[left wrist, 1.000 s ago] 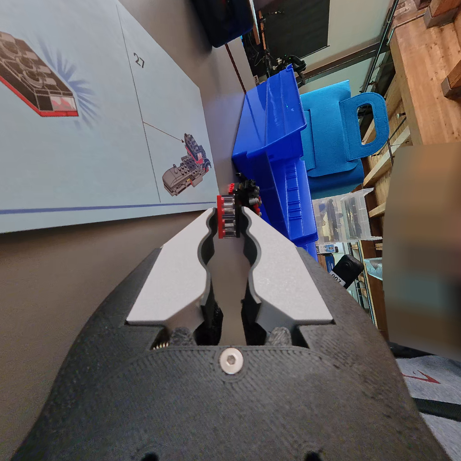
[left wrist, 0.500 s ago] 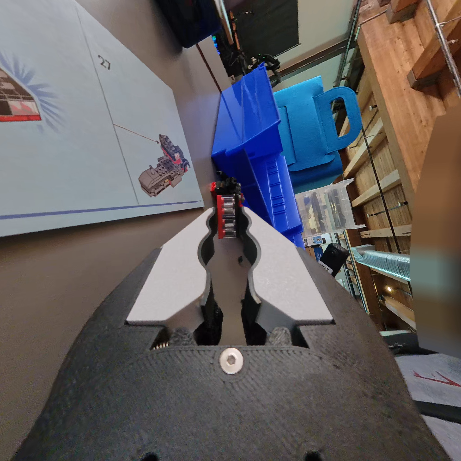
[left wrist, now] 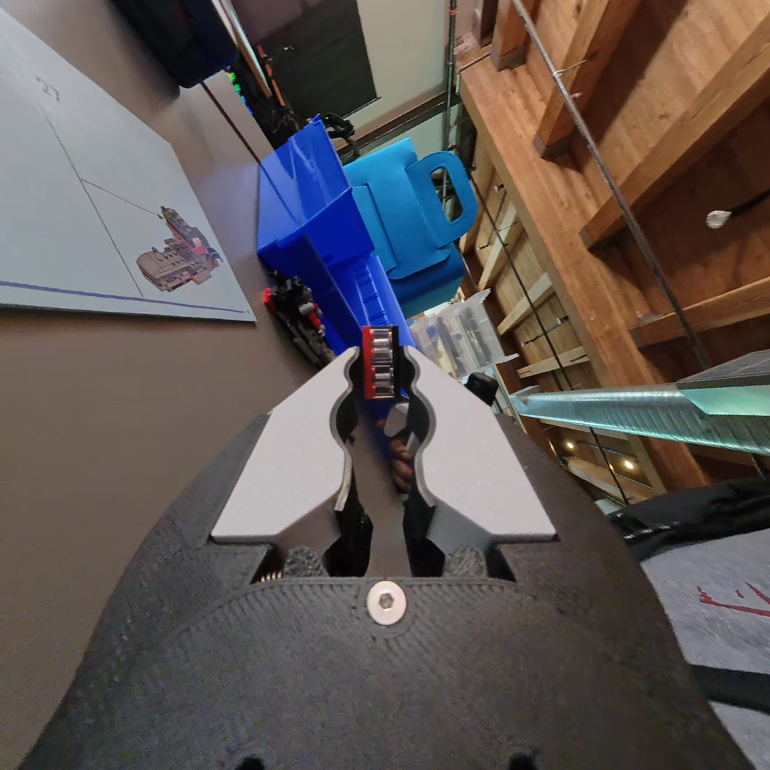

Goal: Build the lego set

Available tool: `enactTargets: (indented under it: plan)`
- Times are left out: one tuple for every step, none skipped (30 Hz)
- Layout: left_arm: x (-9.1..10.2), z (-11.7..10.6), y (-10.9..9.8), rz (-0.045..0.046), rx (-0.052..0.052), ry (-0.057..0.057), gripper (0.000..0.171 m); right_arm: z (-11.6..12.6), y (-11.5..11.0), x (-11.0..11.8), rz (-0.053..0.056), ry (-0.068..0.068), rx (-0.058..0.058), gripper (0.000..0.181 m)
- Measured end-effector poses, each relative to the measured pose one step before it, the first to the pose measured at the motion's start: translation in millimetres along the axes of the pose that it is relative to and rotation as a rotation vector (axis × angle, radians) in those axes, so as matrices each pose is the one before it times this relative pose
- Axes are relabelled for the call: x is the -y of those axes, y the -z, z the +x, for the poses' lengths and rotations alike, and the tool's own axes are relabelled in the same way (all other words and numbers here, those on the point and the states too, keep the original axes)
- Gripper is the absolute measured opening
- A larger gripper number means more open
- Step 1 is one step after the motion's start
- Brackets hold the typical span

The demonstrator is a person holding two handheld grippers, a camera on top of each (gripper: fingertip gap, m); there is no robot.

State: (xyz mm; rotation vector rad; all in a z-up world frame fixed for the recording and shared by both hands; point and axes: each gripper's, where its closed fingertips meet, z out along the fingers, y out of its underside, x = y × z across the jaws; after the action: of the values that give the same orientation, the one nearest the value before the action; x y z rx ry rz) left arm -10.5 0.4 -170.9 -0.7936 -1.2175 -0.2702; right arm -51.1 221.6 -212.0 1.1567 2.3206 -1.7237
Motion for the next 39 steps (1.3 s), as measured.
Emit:
enactTargets:
  plan:
    - [0.83,2.42,1.80,0.00356,-0.0196,0.0030,0.016,0.36,-0.80,-0.72,-0.0060,0.0081,-0.0099,0.042]
    - [0.72,2.40,1.04,0.00292,-0.0207,0.0046,0.016,-0.02,-0.74,-0.85,-0.0063,0.0102,-0.0094,0.042]
    - [0.09,1.91,0.24,-0.00075,-0.0178,0.0034,0.016,0.07,-0.76,-0.73,-0.0063,0.0112,-0.0102,0.042]
    - [-0.43,2.11,0.29,-0.00371,-0.0158,0.0007,0.016,-0.16,-0.79,-0.85,-0.0061,0.0117,-0.0096,0.042]
    - [-0.54,1.76,1.02,0.00004,-0.0094,-0.0032,0.016,-0.17,-0.60,-0.69,-0.0056,0.0115,-0.0091,0.042]
    - [0.31,0.54,1.60,0.00518,0.0007,-0.0045,0.016,-0.05,-0.44,-0.66,-0.0042,0.0102,-0.0097,0.042]
    - [0.03,0.06,0.81,0.00037,-0.0012,0.0020,0.016,0.17,-0.43,-0.25,-0.0019,0.0084,-0.0100,0.042]
    - [-0.02,0.52,0.19,-0.00221,-0.0077,0.0081,0.016,0.37,-0.53,-0.21,-0.0021,0.0059,-0.0088,0.042]
    - [0.48,-0.39,0.34,0.00074,-0.0047,0.0114,0.016,0.38,-0.62,-0.56,-0.0046,0.0033,-0.0064,0.042]
    - [1.07,-0.27,0.61,0.00478,-0.0029,0.0084,0.016,-0.07,-0.53,-0.31,-0.0036,0.0024,-0.0025,0.042]
    - [0.89,-0.12,0.46,0.00477,-0.0024,0.0047,0.016,0.01,-0.27,0.23,0.0013,0.0020,-0.0020,0.042]
    - [0.28,-0.17,0.15,0.00108,-0.0006,0.0027,0.016,0.34,0.09,0.38,0.0024,0.0000,-0.0035,0.042]
    - [-0.15,-0.43,-0.25,-0.00101,0.0021,0.0006,0.016,0.38,0.11,0.08,0.0012,-0.0011,-0.0030,0.042]
    - [-0.22,-0.57,-0.29,-0.00109,0.0038,-0.0011,0.016,0.11,0.31,0.45,0.0031,-0.0005,0.0001,0.042]
    - [-0.08,-0.59,-0.36,-0.00062,0.0047,-0.0023,0.016,-0.04,0.35,0.43,0.0035,-0.0021,0.0020,0.042]
    - [-0.23,-0.75,-0.38,-0.00097,0.0057,-0.0016,0.016,0.26,0.30,0.36,0.0029,-0.0061,0.0034,0.042]
    - [-0.20,-0.74,-0.40,-0.00101,0.0060,-0.0020,0.016,0.10,0.35,0.36,0.0031,-0.0094,0.0072,0.042]
    - [-0.05,-0.66,-0.44,-0.00030,0.0067,-0.0042,0.016,0.22,0.59,0.81,0.0058,-0.0122,0.0094,0.042]
    - [-0.04,-0.70,-0.65,0.00000,0.0077,-0.0069,0.016,0.72,1.16,1.33,0.0105,-0.0159,0.0086,0.042]
    - [0.06,-0.64,-1.03,0.00069,0.0082,-0.0106,0.016,0.97,1.53,1.93,0.0154,-0.0191,0.0080,0.042]
    - [0.06,-0.95,-1.40,0.00013,0.0115,-0.0132,0.016,0.94,2.03,2.42,0.0200,-0.0198,0.0096,0.041]
    - [-0.33,-1.14,-1.98,-0.00252,0.0157,-0.0170,0.016,0.67,2.49,2.84,0.0231,-0.0187,0.0104,0.041]
    - [-1.15,-1.69,-2.52,-0.00663,0.0214,-0.0201,0.016,0.65,2.72,3.04,0.0246,-0.0169,0.0105,0.041]
    - [-1.54,-1.50,-2.89,-0.00779,0.0220,-0.0246,0.016,0.24,2.89,3.13,0.0253,-0.0137,0.0103,0.041]
    - [-2.21,-1.55,-3.21,-0.01104,0.0244,-0.0247,0.017,-0.21,2.86,3.07,0.0249,-0.0081,0.0091,0.041]
    - [-3.26,-1.85,-3.43,-0.01710,0.0274,-0.0230,0.016,-0.41,2.60,2.87,0.0233,-0.0020,0.0058,0.041]
    - [-3.24,-1.09,-3.41,-0.01613,0.0186,-0.0174,0.017,-0.43,2.34,2.54,0.0207,0.0027,0.0011,0.041]
    - [-3.15,-1.15,-3.69,-0.01692,0.0145,-0.0055,0.017,-0.11,2.05,2.02,0.0172,0.0047,-0.0034,0.041]
    - [-2.50,-0.86,-3.60,-0.01384,0.0060,0.0066,0.017,-0.19,1.89,1.39,0.0131,0.0042,-0.0046,0.042]
    - [-1.46,-0.64,-3.66,-0.00778,-0.0029,0.0210,0.017,0.21,1.72,1.01,0.0107,0.0011,-0.0051,0.042]
    - [-0.83,-1.27,-3.61,-0.00376,-0.0035,0.0306,0.017,1.49,1.73,0.72,0.0090,-0.0060,-0.0098,0.042]
    - [-0.25,-2.05,-3.50,-0.00117,0.0025,0.0292,0.017,1.80,1.63,0.85,0.0091,-0.0120,-0.0063,0.041]
    - [0.25,-2.53,-3.41,0.00057,0.0078,0.0214,0.017,0.70,1.79,1.52,0.0135,-0.0115,0.0035,0.041]
    - [0.48,-2.46,-3.26,0.00143,0.0106,0.0138,0.017,1.08,1.70,2.10,0.0150,-0.0102,0.0008,0.041]
    - [0.13,-2.73,-3.13,-0.00022,0.0154,0.0087,0.017,1.47,1.15,0.90,0.0079,-0.0095,-0.0032,0.041]
    - [-0.25,-3.09,-2.99,-0.00202,0.0197,0.0059,0.017,0.11,0.64,0.10,0.0012,-0.0046,0.0036,0.041]
    - [-0.11,-2.78,-2.44,-0.00059,0.0191,0.0036,0.017,-0.95,0.28,-0.14,-0.0009,0.0001,0.0071,0.041]
    - [-0.26,-2.57,-2.12,-0.00144,0.0175,0.0045,0.017,-0.56,0.26,-0.39,-0.0019,0.0001,0.0043,0.040]
    - [-0.55,-3.17,-1.55,-0.00430,0.0196,0.0069,0.017,-0.95,0.25,-0.07,-0.0002,-0.0006,0.0080,0.040]
